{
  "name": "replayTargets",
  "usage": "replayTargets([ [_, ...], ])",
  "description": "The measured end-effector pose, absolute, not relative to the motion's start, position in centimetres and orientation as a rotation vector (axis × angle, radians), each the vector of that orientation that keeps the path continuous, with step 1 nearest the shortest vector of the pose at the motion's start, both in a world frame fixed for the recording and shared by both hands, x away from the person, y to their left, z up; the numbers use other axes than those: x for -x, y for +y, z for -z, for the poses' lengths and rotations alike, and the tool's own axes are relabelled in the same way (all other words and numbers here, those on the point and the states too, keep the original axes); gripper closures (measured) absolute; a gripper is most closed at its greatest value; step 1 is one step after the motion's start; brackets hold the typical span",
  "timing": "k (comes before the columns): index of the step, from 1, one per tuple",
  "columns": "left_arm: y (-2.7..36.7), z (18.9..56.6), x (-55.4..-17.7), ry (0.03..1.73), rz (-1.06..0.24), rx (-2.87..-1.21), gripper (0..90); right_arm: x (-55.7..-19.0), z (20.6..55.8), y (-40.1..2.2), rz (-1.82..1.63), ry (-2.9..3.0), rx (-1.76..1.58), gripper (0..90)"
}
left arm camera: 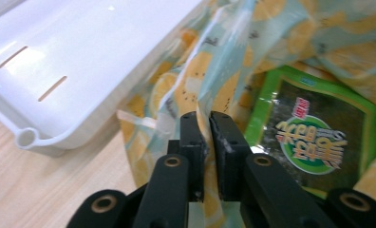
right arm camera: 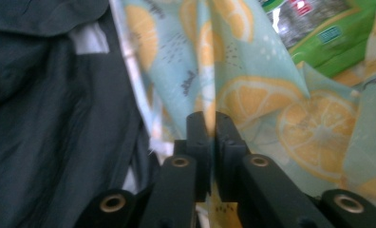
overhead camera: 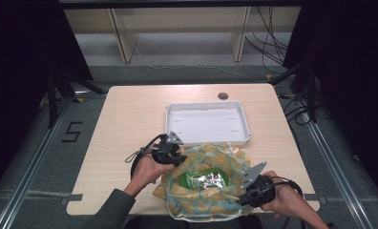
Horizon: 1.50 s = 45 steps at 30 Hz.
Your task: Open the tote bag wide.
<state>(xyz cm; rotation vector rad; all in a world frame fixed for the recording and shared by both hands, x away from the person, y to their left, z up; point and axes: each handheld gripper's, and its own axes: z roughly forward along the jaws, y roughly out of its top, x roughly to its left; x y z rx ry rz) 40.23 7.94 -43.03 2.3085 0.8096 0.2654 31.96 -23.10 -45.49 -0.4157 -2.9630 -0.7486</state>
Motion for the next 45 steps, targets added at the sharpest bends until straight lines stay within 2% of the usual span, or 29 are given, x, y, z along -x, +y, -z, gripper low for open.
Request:
replayTargets([
  [6,8.1,43.1,-42.3,0.872,-0.295,-2.284,86.5,-30.3,45.6,-23.7,0.705,-2.969,0.364,90.0],
  [11,7.6,43.0,-43.5,0.906,-0.304,-2.261,86.9,-30.2,45.9,-23.9,0.687,-2.973,0.372,90.0],
  [14,7.1,42.9,-43.9,0.909,-0.286,-2.257,85.5,-30.4,46.0,-23.9,0.701,-2.961,0.382,86.7],
  [15,6.9,42.7,-43.6,0.901,-0.257,-2.273,75.5,-30.4,45.5,-23.9,0.739,-2.943,0.458,69.7],
  [18,7.0,41.9,-42.2,0.874,-0.245,-2.278,62.3,-30.7,44.1,-24.0,0.894,-2.934,0.489,58.9],
  [20,7.1,41.5,-41.6,0.862,-0.25,-2.268,52.9,-30.9,43.4,-24.1,0.94,-2.929,0.508,57.4],
  [21,7.2,41.0,-40.9,0.863,-0.266,-2.264,52.9,-31.0,42.8,-24.2,0.983,-2.923,0.549,56.6],
  [22,7.3,40.5,-40.2,0.852,-0.279,-2.26,48.4,-31.3,42.2,-24.2,1.028,-2.941,0.578,54.2],
  [23,7.5,40.0,-39.2,0.832,-0.3,-2.232,45.2,-32.3,41.1,-24.1,1.111,-2.953,0.623,54.3],
  [25,7.7,39.4,-38.0,0.806,-0.271,-2.226,44.5,-32.5,40.8,-24.0,1.119,-2.954,0.638,54.0],
  [29,7.2,39.3,-34.5,0.692,-0.089,-2.193,40.5,-34.7,40.4,-22.4,1.113,-2.995,0.77,53.1],
  [30,7.2,39.3,-34.5,0.692,-0.089,-2.193,39.0,-34.7,40.4,-22.4,1.113,-2.995,0.77,53.1],
  [31,6.7,39.9,-33.6,0.66,-0.024,-2.205,36.7,-35.6,41.1,-21.5,1.075,-3.009,0.786,56.4],
  [33,6.1,40.5,-33.0,0.633,0.025,-2.216,35.5,-35.9,41.4,-21.2,1.058,-3.012,0.777,58.0],
  [34,5.6,41.0,-32.8,0.6,0.038,-2.241,31.6,-37.0,42.2,-20.7,0.983,-3.037,0.754,71.2],
  [35,5.4,41.3,-32.6,0.577,0.037,-2.263,30.9,-37.2,42.5,-20.5,0.968,-3.033,0.773,75.5],
  [36,4.9,41.9,-32.3,0.573,0.045,-2.273,30.9,-37.2,42.5,-20.5,0.968,-3.033,0.773,75.5],
  [37,4.4,42.8,-32.0,0.529,0.05,-2.317,36.3,-38.1,42.8,-20.4,0.933,-3.057,0.779,84.9],
  [38,4.3,43.2,-32.0,0.503,0.03,-2.342,42.3,-38.6,43.0,-20.5,0.936,-3.074,0.774,87.1],
  [41,4.2,44.1,-31.8,0.455,0.008,-2.395,70.7,-39.8,43.0,-20.9,0.931,-3.07,0.864,90.0],
  [43,4.2,44.5,-31.4,0.408,0.004,-2.44,82.0,-40.6,43.1,-21.3,0.922,-3.085,0.927,90.0],
  [45,4.4,44.7,-30.8,0.4,0.005,-2.46,87.5,-41.4,43.1,-21.8,0.931,-3.084,0.968,90.0],
])
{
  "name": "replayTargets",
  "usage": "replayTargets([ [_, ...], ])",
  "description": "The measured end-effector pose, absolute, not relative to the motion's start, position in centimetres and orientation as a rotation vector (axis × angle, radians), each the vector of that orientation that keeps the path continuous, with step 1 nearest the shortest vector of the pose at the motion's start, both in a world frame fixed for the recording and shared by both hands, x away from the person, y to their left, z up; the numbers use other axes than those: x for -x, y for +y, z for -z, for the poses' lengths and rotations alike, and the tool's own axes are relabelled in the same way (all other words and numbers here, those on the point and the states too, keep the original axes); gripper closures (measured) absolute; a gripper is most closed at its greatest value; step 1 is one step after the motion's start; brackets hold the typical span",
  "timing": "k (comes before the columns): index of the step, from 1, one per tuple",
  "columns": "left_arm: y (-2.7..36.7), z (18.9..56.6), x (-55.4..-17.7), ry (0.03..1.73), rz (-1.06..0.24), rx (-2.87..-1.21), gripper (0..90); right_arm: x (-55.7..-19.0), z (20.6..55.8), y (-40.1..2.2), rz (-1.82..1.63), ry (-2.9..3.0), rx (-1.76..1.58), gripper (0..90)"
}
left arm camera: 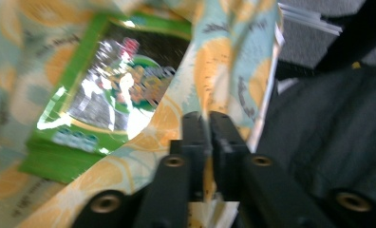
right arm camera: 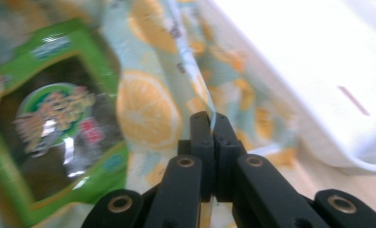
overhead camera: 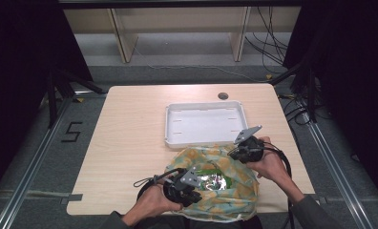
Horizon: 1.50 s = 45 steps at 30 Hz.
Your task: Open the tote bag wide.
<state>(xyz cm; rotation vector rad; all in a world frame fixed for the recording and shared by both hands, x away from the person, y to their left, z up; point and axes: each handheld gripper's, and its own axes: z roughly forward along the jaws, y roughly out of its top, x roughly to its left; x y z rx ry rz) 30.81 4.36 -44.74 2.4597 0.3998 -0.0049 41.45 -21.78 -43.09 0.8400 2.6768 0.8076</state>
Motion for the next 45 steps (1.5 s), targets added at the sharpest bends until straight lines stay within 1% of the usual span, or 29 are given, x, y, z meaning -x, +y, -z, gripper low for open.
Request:
replayTargets([
  [4,4.7,45.1,-29.7,0.392,0.023,-2.474,88.6,-42.8,43.1,-22.7,-0.805,2.618,-0.891,90.0],
  [7,4.8,45.2,-29.1,0.394,0.013,-2.474,87.3,-43.2,43.1,-22.8,-0.819,2.584,-0.953,90.0],
  [9,4.7,45.2,-29.1,0.384,0.017,-2.477,81.7,-43.4,43.0,-22.9,-0.828,2.574,-0.93,90.0],
  [10,4.6,45.2,-28.9,0.394,0.018,-2.464,76.9,-43.3,42.8,-22.9,-0.846,2.58,-0.941,89.0],
  [11,4.5,45.2,-28.8,0.403,0.021,-2.458,71.1,-43.1,42.7,-22.8,-0.853,2.57,-0.951,85.2],
  [12,4.5,45.2,-28.6,0.432,0.023,-2.446,69.1,-42.9,42.4,-22.9,-0.882,2.579,-0.942,79.8],
  [13,4.5,45.2,-28.6,0.432,0.023,-2.446,65.2,-42.9,42.4,-22.9,-0.882,2.579,-0.942,79.8],
  [14,4.5,45.0,-28.7,0.426,0.005,-2.44,58.5,-42.1,41.6,-22.5,-0.915,2.569,-0.951,69.4],
  [15,4.5,44.9,-28.8,0.445,-0.011,-2.429,58.5,-42.1,41.6,-22.5,-0.915,2.569,-0.951,69.4],
  [16,4.7,44.5,-28.9,0.5,-0.031,-2.378,52.0,-41.5,40.9,-22.2,-0.999,2.588,-0.842,62.2],
  [17,4.7,44.5,-28.9,0.5,-0.031,-2.378,50.1,-41.5,40.9,-22.2,-0.999,2.588,-0.842,62.2],
  [18,5.0,43.9,-28.9,0.532,-0.066,-2.334,47.0,-40.5,39.9,-21.8,-1.06,2.6,-0.794,59.0],
  [19,5.0,43.9,-28.9,0.532,-0.066,-2.334,44.8,-40.5,39.9,-21.8,-1.06,2.6,-0.794,59.0],
  [20,5.4,43.2,-28.7,0.568,-0.091,-2.303,43.0,-39.7,39.3,-21.2,-1.081,2.659,-0.75,56.8],
  [21,5.4,43.2,-28.7,0.568,-0.091,-2.303,43.4,-39.7,39.3,-21.2,-1.081,2.659,-0.75,56.8],
  [22,5.9,42.6,-28.2,0.562,-0.116,-2.267,44.1,-39.0,39.1,-20.4,-1.105,2.68,-0.708,55.0],
  [23,5.9,42.6,-28.2,0.562,-0.116,-2.267,46.8,-39.0,39.1,-20.4,-1.105,2.68,-0.708,55.0],
  [24,6.3,42.4,-27.5,0.576,-0.108,-2.235,50.0,-38.5,39.1,-19.6,-1.106,2.723,-0.661,53.1],
  [26,6.5,42.3,-27.1,0.574,-0.097,-2.232,51.8,-38.4,39.3,-19.1,-1.103,2.744,-0.624,52.2],
  [29,7.0,42.9,-25.9,0.566,-0.066,-2.225,64.1,-38.1,39.9,-18.0,-1.081,2.784,-0.587,50.4],
  [30,7.2,43.2,-25.6,0.572,-0.056,-2.226,74.6,-38.1,40.3,-17.3,-1.072,2.822,-0.536,49.5],
  [32,7.3,43.9,-25.1,0.564,-0.057,-2.238,80.3,-38.1,40.4,-17.1,-1.068,2.833,-0.535,49.1],
  [33,7.2,45.1,-25.1,0.542,-0.098,-2.26,82.2,-38.1,40.8,-16.6,-1.044,2.867,-0.541,48.1],
  [35,7.1,45.7,-25.1,0.572,-0.101,-2.266,86.8,-38.3,41.1,-16.4,-1.028,2.878,-0.528,47.6],
  [36,7.0,46.5,-25.8,0.552,-0.13,-2.292,88.6,-38.5,41.7,-15.9,-1.002,2.909,-0.541,46.4],
  [37,6.9,47.0,-25.9,0.589,-0.132,-2.269,89.2,-38.8,42.1,-15.6,-0.991,2.923,-0.52,45.8],
  [38,6.9,47.0,-25.9,0.589,-0.132,-2.269,89.3,-38.8,42.1,-15.6,-0.991,2.923,-0.52,45.8],
  [39,6.9,47.3,-26.3,0.573,-0.152,-2.279,89.3,-39.1,42.9,-15.1,-0.968,2.95,-0.506,45.5],
  [45,6.2,48.9,-26.7,0.602,-0.156,-2.3,89.3,-39.6,44.0,-14.6,-0.891,2.968,-0.553,45.0],
])
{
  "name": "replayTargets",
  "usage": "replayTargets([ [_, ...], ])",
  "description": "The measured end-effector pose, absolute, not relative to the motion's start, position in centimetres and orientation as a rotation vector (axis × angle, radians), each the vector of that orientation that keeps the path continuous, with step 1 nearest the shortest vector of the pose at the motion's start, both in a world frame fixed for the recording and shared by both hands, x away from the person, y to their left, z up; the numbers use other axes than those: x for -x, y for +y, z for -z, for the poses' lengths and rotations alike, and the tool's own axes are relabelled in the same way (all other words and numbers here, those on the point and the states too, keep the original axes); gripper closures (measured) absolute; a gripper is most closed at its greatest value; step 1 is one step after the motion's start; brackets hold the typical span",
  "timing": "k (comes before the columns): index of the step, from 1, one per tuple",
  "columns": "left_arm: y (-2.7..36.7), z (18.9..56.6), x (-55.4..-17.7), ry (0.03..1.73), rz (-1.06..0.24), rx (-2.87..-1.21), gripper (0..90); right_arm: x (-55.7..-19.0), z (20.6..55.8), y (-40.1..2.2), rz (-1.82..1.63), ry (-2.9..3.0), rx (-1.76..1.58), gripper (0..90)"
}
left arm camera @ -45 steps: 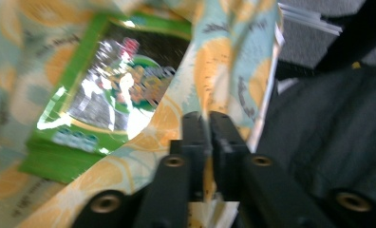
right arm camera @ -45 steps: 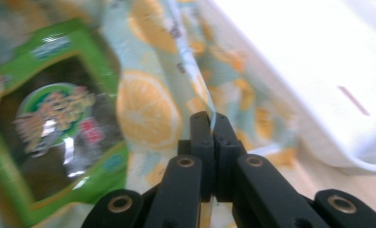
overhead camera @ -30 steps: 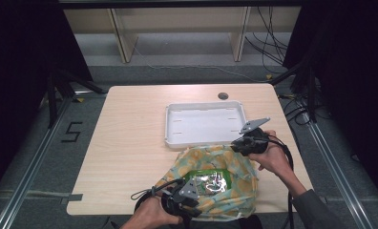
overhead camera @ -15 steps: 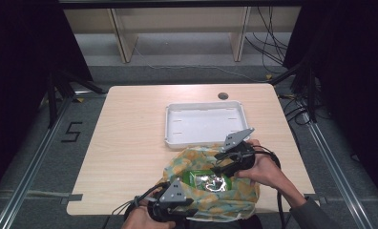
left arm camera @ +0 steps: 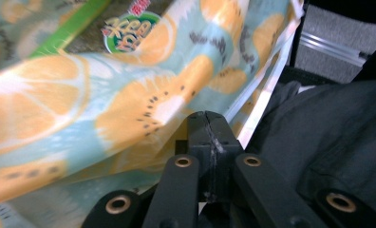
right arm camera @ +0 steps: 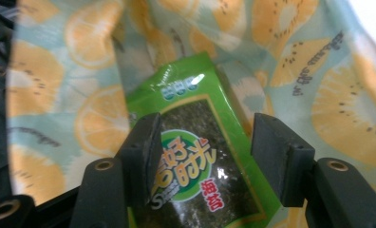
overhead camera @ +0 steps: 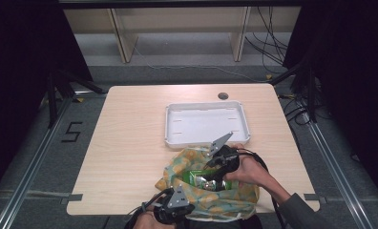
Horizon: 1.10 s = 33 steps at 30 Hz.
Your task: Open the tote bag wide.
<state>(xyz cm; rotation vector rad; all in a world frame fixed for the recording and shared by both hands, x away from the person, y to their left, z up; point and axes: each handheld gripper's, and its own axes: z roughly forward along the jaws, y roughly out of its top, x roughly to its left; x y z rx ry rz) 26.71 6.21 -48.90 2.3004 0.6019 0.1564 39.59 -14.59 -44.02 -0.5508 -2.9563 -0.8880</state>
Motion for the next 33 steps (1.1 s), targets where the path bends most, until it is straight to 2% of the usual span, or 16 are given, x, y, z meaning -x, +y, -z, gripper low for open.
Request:
replayTargets([
  [9,5.3,50.0,-27.3,0.618,-0.209,-2.305,89.3,-41.0,46.3,-13.5,0.778,-2.962,0.545,43.9],
  [19,4.7,50.2,-27.9,0.618,-0.209,-2.295,89.3,-42.1,48.1,-13.4,0.725,-2.899,0.586,41.8],
  [28,4.1,50.5,-28.1,0.648,-0.191,-2.291,89.3,-42.4,48.3,-13.5,0.714,-2.865,0.606,40.6],
  [33,3.8,50.7,-28.4,0.676,-0.2,-2.285,89.4,-42.3,48.3,-13.6,0.696,-2.808,0.647,43.4],
])
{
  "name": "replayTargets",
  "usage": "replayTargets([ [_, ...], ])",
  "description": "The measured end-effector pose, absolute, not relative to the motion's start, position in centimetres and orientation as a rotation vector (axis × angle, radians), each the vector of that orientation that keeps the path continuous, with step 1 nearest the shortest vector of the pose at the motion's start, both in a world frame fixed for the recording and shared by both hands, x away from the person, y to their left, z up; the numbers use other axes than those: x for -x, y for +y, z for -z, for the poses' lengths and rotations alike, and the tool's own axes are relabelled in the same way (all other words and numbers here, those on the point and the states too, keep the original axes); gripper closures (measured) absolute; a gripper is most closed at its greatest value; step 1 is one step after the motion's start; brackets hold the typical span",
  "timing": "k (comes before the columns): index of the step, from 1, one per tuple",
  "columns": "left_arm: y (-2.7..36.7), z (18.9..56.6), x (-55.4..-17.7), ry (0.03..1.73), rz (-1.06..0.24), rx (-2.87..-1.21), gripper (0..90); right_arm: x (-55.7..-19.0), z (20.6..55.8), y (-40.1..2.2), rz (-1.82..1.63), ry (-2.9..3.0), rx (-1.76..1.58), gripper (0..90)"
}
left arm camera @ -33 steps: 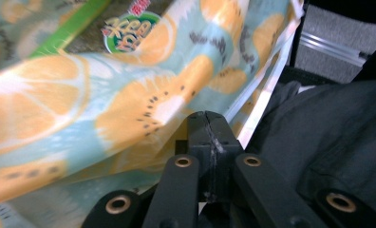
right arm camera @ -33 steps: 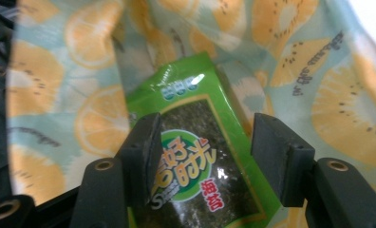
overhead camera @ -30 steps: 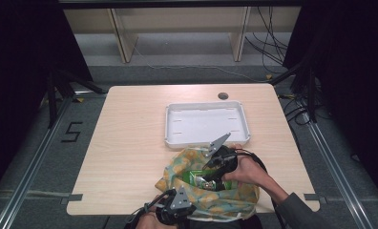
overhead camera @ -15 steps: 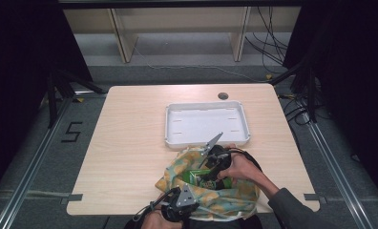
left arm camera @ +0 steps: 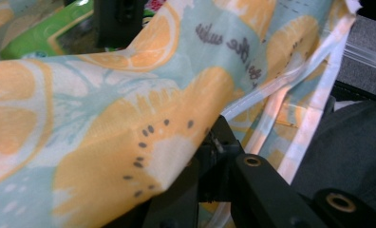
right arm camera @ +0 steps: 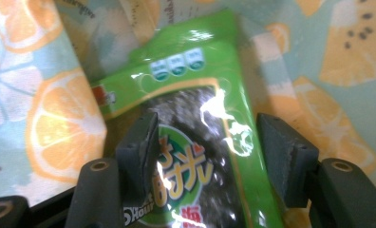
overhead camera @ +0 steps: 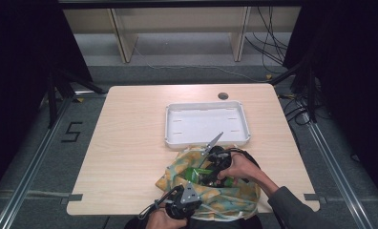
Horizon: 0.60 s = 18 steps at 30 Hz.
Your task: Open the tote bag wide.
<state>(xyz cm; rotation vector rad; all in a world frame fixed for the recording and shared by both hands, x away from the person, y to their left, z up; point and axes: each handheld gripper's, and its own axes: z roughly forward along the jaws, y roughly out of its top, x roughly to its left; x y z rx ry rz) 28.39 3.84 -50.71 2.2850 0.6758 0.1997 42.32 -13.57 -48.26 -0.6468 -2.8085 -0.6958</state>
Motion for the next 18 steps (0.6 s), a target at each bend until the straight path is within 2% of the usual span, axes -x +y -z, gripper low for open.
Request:
replayTargets([
  [8,3.7,50.8,-28.4,0.687,-0.202,-2.283,89.4,-42.3,48.0,-13.7,0.71,-2.772,0.661,47.0],
  [18,3.8,50.9,-28.4,0.693,-0.202,-2.291,89.5,-41.7,46.3,-14.0,0.767,-2.739,0.65,58.0],
])
